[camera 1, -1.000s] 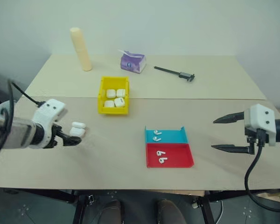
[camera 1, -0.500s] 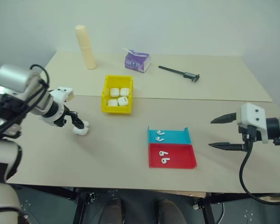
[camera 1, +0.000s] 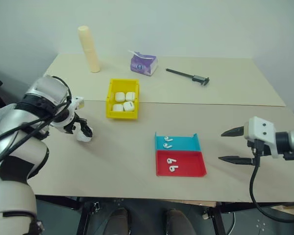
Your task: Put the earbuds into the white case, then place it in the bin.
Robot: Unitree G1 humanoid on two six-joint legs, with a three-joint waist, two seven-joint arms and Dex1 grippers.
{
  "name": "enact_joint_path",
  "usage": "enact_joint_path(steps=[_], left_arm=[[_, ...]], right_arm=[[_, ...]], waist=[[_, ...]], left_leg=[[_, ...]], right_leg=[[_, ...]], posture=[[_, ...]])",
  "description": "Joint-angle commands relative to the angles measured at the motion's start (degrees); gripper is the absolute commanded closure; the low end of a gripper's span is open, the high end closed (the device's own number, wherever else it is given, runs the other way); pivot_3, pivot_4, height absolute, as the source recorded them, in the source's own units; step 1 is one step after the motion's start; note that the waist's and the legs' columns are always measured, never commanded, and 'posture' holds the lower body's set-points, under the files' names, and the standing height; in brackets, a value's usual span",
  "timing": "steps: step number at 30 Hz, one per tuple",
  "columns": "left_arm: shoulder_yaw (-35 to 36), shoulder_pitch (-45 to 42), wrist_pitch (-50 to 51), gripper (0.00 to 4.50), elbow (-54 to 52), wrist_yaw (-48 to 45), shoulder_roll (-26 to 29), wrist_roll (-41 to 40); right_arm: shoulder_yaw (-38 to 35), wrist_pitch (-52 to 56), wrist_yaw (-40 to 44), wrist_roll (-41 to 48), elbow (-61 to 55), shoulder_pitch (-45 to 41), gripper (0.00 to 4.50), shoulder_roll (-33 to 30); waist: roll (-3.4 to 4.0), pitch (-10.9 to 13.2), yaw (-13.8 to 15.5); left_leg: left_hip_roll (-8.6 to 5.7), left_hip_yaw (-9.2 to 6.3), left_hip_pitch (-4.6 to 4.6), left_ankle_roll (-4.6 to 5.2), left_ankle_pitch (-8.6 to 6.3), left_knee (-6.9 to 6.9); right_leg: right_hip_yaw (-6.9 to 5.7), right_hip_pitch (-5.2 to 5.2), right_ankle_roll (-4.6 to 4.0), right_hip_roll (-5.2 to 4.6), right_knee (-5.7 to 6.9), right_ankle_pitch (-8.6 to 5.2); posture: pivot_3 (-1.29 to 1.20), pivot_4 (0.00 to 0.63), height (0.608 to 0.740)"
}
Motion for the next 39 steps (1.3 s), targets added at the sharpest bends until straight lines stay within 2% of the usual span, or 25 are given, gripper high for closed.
enact_joint_path(steps=[1,9,19,26,29,32,33,39], left_arm=[[0.6,-1.6,-2.9,0.0,3.3,-3.6,-0.8,5.5],[1.8,-1.5,-5.4,0.0,7.5,-9.2,-3.7,12.9],[6.1,0.5,-5.5,0.0,10.4,-10.1,-6.5,18.0],[9.8,2.0,-6.6,0.0,11.2,-7.5,-7.5,20.8],[11.1,2.3,-7.2,0.6,12.0,-6.8,-7.9,21.8],[11.9,2.3,-7.6,1.58,12.4,-7.2,-8.3,22.8],[12.3,2.4,-7.8,1.76,12.1,-7.1,-8.2,23.1],[14.0,3.2,-9.5,1.76,6.9,-8.4,-6.8,24.0]], right_arm=[[-3.3,0.7,-0.5,0.4,-2.3,0.9,0.03,-1.2],[-3.5,1.1,-1.4,-0.3,-3.1,2.1,0.03,-1.2],[-2.4,1.1,-1.8,-0.9,-2.6,1.3,0.03,-1.3],[-1.9,0.7,-1.8,-1.9,-2.4,1.4,0.03,-1.3],[-2.0,0.8,-1.7,-1.9,-2.4,1.4,0.0,-1.2],[-2.0,0.9,-1.6,-2.0,-2.5,1.3,0.0,-1.1],[-2.0,1.0,-1.7,-2.1,-2.5,1.3,0.0,-1.1],[-2.3,1.0,-1.7,-2.3,-2.8,1.5,0.0,-1.1]], waist=[[0.0,0.0,0.0],[-0.01,0.0,-0.1],[-0.01,0.0,-0.1],[-0.01,0.0,-0.2],[-0.01,0.0,-0.2],[0.0,0.0,-0.2],[0.0,0.0,-0.2],[0.01,0.0,-0.2]], left_leg=[[0.0,-0.02,0.0,0.0,0.0,0.0],[0.0,-0.09,-0.01,0.01,0.0,0.01],[-0.01,-0.14,-0.01,0.01,0.0,0.02],[0.0,-0.14,-0.01,0.01,0.0,0.02],[0.0,-0.15,0.0,0.01,0.0,0.02],[-0.01,-0.14,0.01,0.01,0.0,0.02],[-0.01,-0.14,0.01,0.01,0.0,0.02],[-0.01,-0.12,0.03,0.01,0.0,0.03]], right_leg=[[0.0,0.01,0.0,0.0,0.0,0.0],[-0.03,0.02,0.01,0.0,0.0,0.0],[-0.03,0.02,0.01,0.0,0.01,0.0],[-0.04,0.02,0.01,0.0,0.02,0.0],[-0.04,0.03,0.01,0.0,0.03,0.0],[-0.04,0.04,0.01,0.0,0.03,0.0],[-0.04,0.05,0.01,0.0,0.03,0.0],[-0.05,0.06,0.01,0.0,0.05,0.0]], posture=[[0.0,0.15,0.74],[0.0,0.15,0.74],[0.0,0.15,0.74],[0.0,0.15,0.74],[0.0,0.15,0.74],[0.0,0.15,0.74],[0.0,0.15,0.74],[0.0,0.15,0.74]])
